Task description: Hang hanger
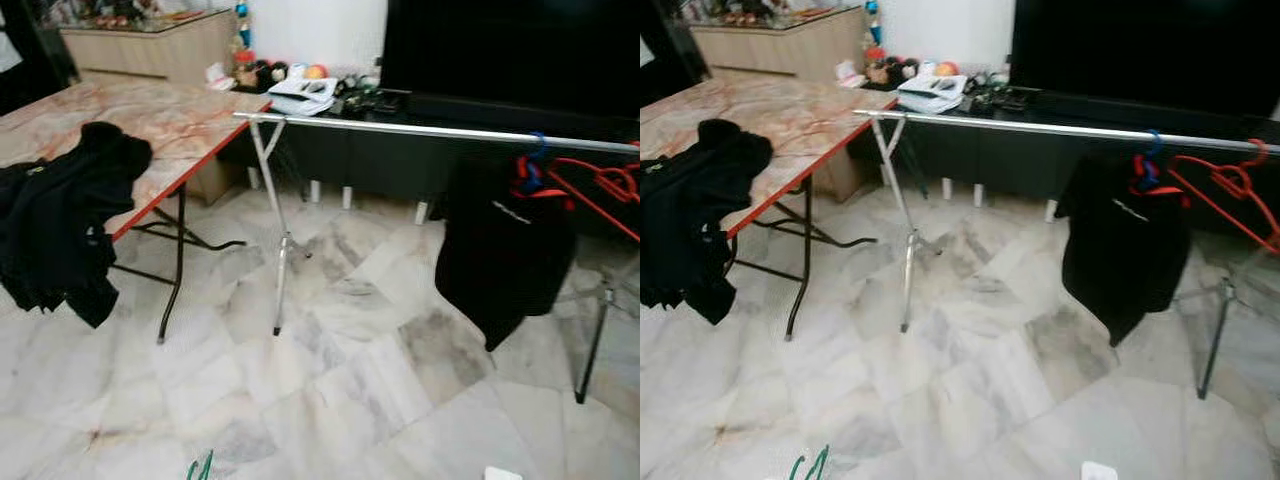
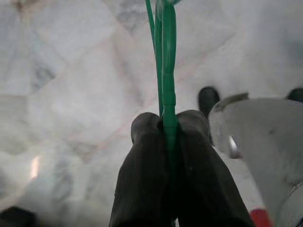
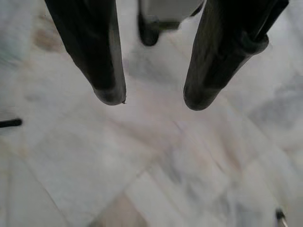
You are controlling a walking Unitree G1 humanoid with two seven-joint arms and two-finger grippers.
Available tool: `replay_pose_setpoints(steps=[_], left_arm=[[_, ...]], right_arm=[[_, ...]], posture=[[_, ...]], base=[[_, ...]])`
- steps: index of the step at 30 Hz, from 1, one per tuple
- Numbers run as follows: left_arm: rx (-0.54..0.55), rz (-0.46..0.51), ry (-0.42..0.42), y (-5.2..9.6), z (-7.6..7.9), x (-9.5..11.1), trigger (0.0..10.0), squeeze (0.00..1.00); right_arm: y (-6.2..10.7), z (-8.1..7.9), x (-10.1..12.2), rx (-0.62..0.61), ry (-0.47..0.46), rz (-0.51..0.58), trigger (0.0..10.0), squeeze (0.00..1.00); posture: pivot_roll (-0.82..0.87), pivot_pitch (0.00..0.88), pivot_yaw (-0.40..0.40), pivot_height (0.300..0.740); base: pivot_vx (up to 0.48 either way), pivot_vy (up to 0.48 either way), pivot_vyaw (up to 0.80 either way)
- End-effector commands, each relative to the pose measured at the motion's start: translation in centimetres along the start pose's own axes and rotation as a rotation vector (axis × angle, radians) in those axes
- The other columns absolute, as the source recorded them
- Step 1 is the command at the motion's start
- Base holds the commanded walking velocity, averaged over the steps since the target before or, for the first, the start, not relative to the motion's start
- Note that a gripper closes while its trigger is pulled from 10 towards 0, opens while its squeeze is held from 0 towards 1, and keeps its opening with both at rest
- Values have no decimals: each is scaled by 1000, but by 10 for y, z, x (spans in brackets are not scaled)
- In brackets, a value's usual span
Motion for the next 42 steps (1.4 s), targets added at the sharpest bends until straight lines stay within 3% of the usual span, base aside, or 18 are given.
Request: replay_pose_setpoints(steps=[1,4,32,42], left_arm=[[-12,25,16,-2,4,11,10000,0],[-11,26,16,-2,3,11,10000,0],[-8,19,2,-1,0,7,10000,0],[-8,20,-4,-1,-1,8,10000,0]], right_arm=[[2,15,-7,-39,-5,-15,10000,0],[2,13,-7,-36,2,-14,10000,0],[4,7,-16,-9,42,-27,10000,0],[6,11,-24,-14,44,-53,10000,0]], posture=[[-75,6,50,740],[-75,3,51,740],[-66,0,60,740],[-65,0,65,740]], base=[[360,0,-800],[360,0,-767],[357,0,0],[349,0,0]])
Point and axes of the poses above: a point about 5 cm out from each wrist's last joint towards the gripper, its own y axis pointing back from the gripper into the wrist, its own x axis along the axis of the wrist's last joint, z = x × y, the point moved 5 cm from there along -y, pointing out of the wrist towards the gripper, and after that the axes turned 10 degrees about -y, right-handed, at the moved point
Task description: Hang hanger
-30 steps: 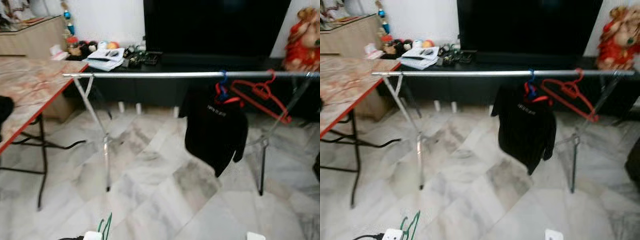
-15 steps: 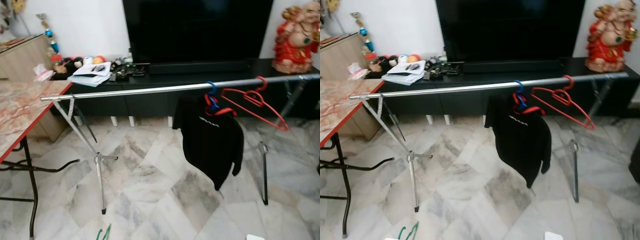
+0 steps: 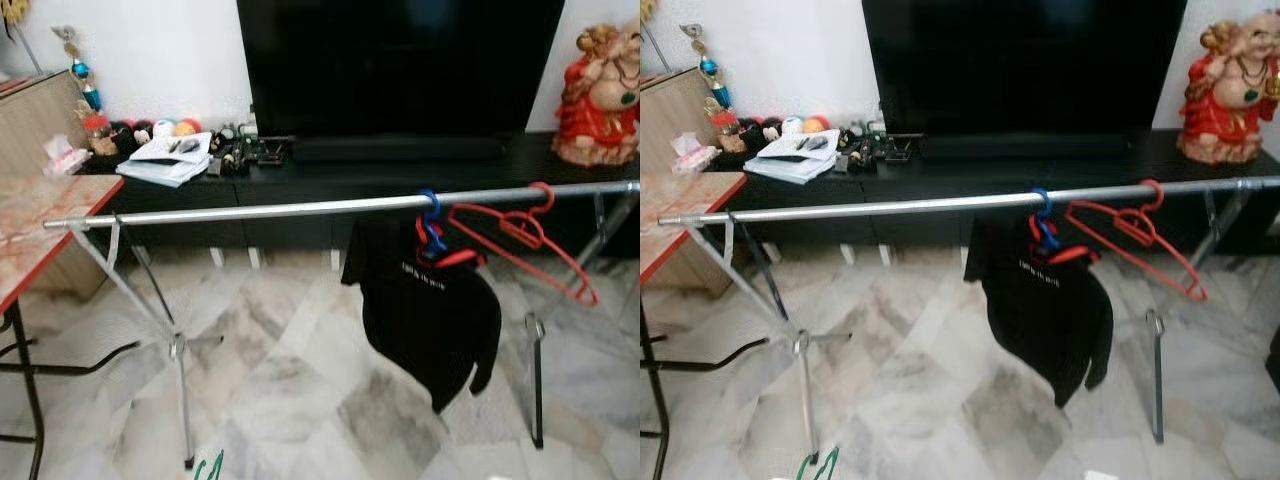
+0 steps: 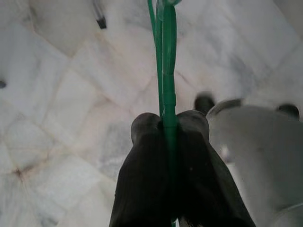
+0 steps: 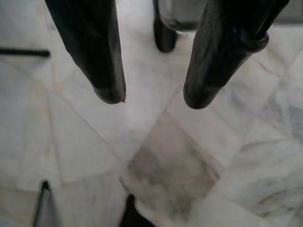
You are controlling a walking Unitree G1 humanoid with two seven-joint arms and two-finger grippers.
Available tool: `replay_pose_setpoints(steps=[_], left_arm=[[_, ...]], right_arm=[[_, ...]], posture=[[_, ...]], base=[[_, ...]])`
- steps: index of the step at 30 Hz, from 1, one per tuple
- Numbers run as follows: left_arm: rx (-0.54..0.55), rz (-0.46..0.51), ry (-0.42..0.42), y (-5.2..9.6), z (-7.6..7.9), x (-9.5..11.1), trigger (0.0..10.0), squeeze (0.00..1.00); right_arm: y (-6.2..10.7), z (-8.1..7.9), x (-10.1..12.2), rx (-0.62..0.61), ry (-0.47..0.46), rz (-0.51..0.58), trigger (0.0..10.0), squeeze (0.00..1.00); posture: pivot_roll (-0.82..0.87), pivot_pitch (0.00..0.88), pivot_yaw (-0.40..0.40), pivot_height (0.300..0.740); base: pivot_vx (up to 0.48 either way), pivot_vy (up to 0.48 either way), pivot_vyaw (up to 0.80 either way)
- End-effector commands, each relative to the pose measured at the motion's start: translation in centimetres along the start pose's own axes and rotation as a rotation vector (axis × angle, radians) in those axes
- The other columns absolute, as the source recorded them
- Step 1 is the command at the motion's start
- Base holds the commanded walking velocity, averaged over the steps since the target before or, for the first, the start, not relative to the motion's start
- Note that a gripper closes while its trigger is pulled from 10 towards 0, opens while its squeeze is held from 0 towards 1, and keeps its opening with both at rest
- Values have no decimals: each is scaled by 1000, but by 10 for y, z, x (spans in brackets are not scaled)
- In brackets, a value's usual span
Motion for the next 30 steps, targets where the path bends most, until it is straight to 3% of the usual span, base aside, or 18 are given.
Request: replay_pose_setpoints(steps=[1,10,30], left_arm=[[17,-25,-6,2,-8,-8,10000,0],[16,-25,-3,2,-8,-7,10000,0],[14,-25,8,1,-6,-6,10000,0]], right_arm=[[0,-7,-4,17,-12,-14,10000,0],[0,-5,-5,10,-20,-18,10000,0],[-3,-21,11,45,-3,23,10000,0]], posture=[[-65,0,66,740],[-61,0,65,740],[-60,0,54,740]], base=[[345,0,0],[343,0,0],[338,0,0]])
Point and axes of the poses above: a point about 5 cm out from each wrist's last joint towards the gripper, its own y axis pointing back from the gripper into the wrist, its own x axis along the axis of the wrist's last joint, z = x × y, the point moved 5 cm from there along -y, pointing out of the wrist towards the gripper, and after that the axes turned 10 degrees about -y, right-handed, at the moved point
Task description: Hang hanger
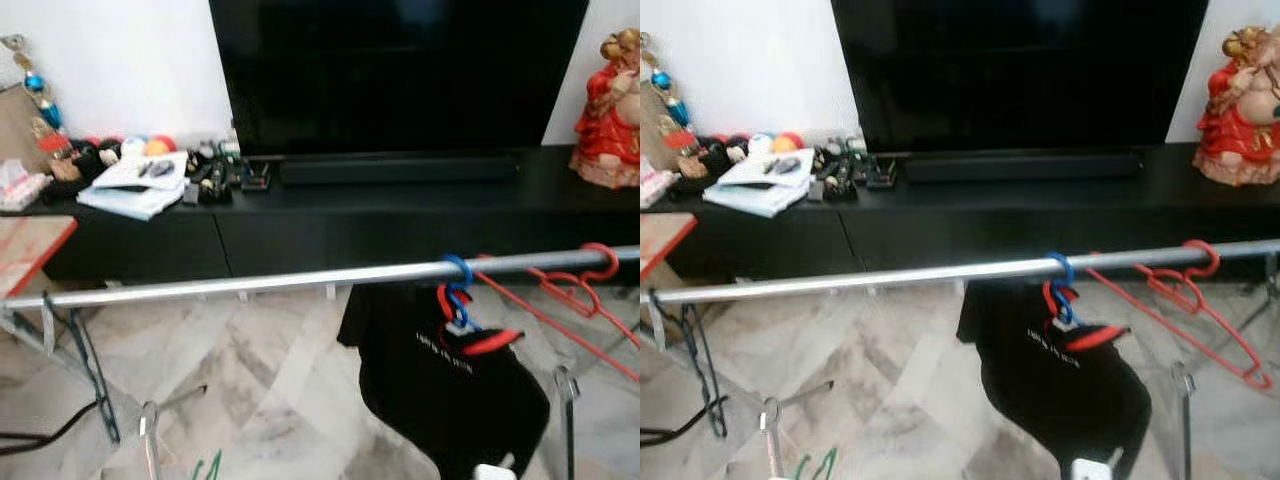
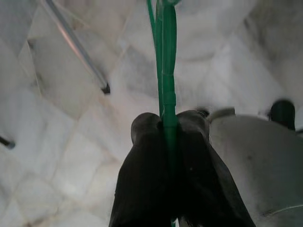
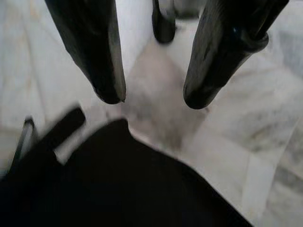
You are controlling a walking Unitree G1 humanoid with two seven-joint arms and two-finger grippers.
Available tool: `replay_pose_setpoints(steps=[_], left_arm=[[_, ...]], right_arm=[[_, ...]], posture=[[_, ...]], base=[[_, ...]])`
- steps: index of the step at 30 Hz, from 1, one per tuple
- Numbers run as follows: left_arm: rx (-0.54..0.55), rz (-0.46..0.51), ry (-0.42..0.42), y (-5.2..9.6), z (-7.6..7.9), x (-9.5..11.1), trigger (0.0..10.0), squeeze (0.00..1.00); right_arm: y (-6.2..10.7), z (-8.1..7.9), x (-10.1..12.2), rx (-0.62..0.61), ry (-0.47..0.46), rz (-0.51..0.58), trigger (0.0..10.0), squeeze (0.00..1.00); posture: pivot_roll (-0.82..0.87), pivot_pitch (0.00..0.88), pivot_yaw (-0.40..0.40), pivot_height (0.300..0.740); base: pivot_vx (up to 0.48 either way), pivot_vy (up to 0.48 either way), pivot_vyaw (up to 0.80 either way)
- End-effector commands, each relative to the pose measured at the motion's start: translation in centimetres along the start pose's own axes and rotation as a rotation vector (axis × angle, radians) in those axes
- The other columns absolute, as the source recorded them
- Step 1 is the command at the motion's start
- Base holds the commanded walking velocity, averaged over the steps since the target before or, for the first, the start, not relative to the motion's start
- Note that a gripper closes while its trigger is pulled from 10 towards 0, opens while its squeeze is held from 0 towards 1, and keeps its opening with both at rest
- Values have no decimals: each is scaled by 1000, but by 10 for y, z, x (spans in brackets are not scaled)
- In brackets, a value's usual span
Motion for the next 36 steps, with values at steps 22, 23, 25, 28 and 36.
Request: replay_pose_setpoints(steps=[22,23,25,28,36], left_arm=[[-10,135,-297,3,-7,20,10000,0],[-16,160,-339,3,-7,27,10000,0],[-22,323,-464,5,-10,78,10000,0],[14,417,-481,11,-14,98,10000,0],[47,590,-531,25,-19,135,10000,0]], right_arm=[[3,-4,-20,22,1,-66,10000,0],[3,-4,-20,22,3,-67,10000,0],[3,-3,-20,22,6,-68,10000,0],[3,-3,-20,22,8,-67,10000,0],[5,4,-23,18,16,-75,10000,0]], posture=[[-45,4,44,740],[-44,4,42,740],[-45,5,41,740],[-44,6,37,740],[-40,3,32,740]], base=[[73,0,0],[0,0,0],[0,0,0],[0,0,0],[0,0,0]])
Point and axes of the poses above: a point about 5 cm out from each wrist's last joint towards the gripper, its own y axis pointing back from the gripper into the wrist, its own x axis along the axis of the wrist's last joint, z = x × y, the point moved 5 cm from there along -y, pointing out of the wrist towards the gripper, and after that the axes turned 10 degrees about -y, right-handed, at the moved point
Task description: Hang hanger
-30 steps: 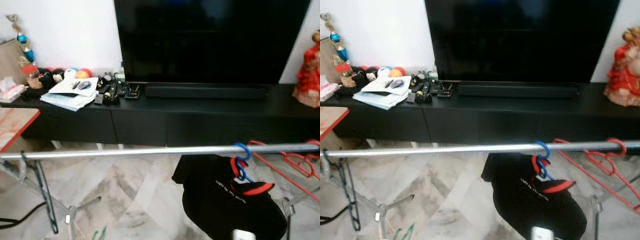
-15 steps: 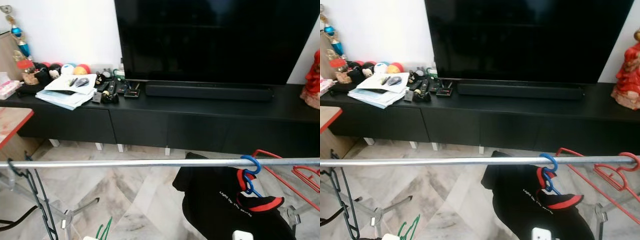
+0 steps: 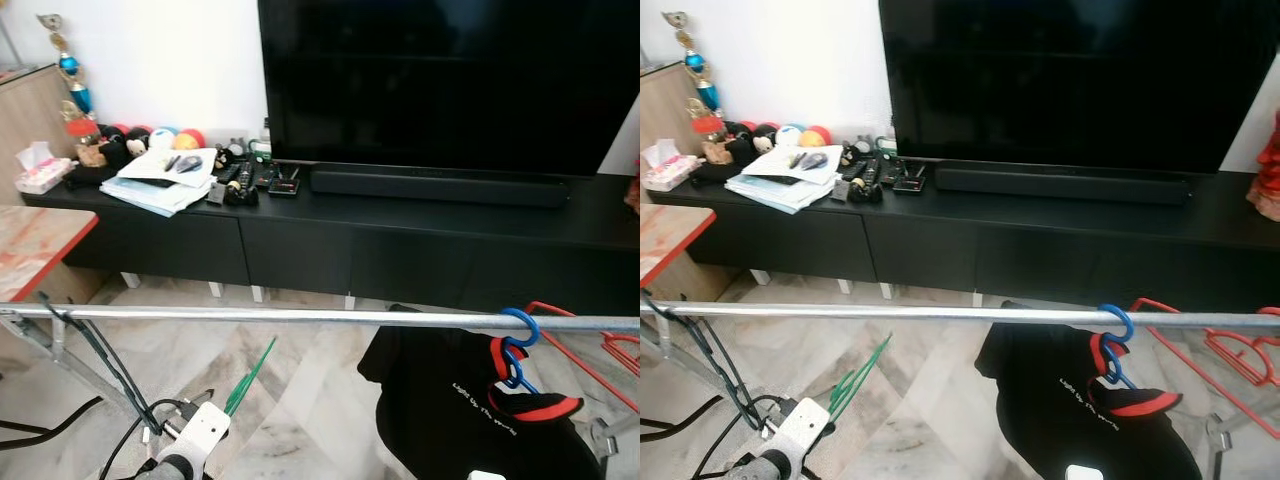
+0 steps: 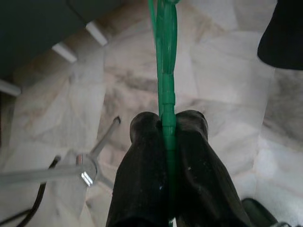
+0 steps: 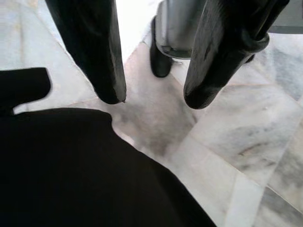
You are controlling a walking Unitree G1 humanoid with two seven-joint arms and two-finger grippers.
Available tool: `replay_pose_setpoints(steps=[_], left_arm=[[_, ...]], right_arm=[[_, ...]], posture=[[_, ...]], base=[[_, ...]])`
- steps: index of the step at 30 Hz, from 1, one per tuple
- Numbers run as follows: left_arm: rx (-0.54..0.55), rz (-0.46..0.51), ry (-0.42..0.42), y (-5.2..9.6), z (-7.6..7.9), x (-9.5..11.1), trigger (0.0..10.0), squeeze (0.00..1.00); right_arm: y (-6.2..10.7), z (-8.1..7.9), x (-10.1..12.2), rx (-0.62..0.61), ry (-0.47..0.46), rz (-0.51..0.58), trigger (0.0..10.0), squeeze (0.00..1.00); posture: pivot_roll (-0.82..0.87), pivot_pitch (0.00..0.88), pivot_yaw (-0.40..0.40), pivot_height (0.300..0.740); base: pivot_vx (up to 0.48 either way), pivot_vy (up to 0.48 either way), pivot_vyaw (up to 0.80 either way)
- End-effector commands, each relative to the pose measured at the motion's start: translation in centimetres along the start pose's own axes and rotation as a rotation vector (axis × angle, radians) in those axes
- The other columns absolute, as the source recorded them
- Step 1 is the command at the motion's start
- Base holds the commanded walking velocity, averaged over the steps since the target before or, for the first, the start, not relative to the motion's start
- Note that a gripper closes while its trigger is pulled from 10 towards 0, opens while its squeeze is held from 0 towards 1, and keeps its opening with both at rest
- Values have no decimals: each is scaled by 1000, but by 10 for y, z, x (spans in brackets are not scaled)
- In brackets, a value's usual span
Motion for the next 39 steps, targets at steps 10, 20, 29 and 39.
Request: replay_pose_setpoints(steps=[10,20,29,39], left_arm=[[-64,-178,74,16,22,-42,10000,0],[-13,-430,313,47,55,-93,10000,0],[35,-489,382,56,63,-103,10000,0],[19,-526,374,62,72,-109,10000,0]], right_arm=[[1,0,-9,10,17,-32,10000,0],[2,0,-13,13,20,-42,10000,0],[0,-11,-10,22,22,-38,10000,0],[0,-14,-9,22,22,-40,10000,0]], posture=[[-40,0,40,740],[-39,0,44,740],[-36,0,42,740],[-33,0,41,740]], base=[[0,0,0],[0,0,0],[0,0,0],[0,-172,0]])
Point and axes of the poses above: a point about 5 cm out from each wrist's last joint towards the gripper, its own y axis pointing back from the gripper into the wrist, its own x axis along the axis of the wrist's last joint, z = x × y, the point moved 5 cm from there along -y, pointing out of the wrist towards the gripper, and after that the axes turned 10 degrees about -y, right-handed, at the moved point
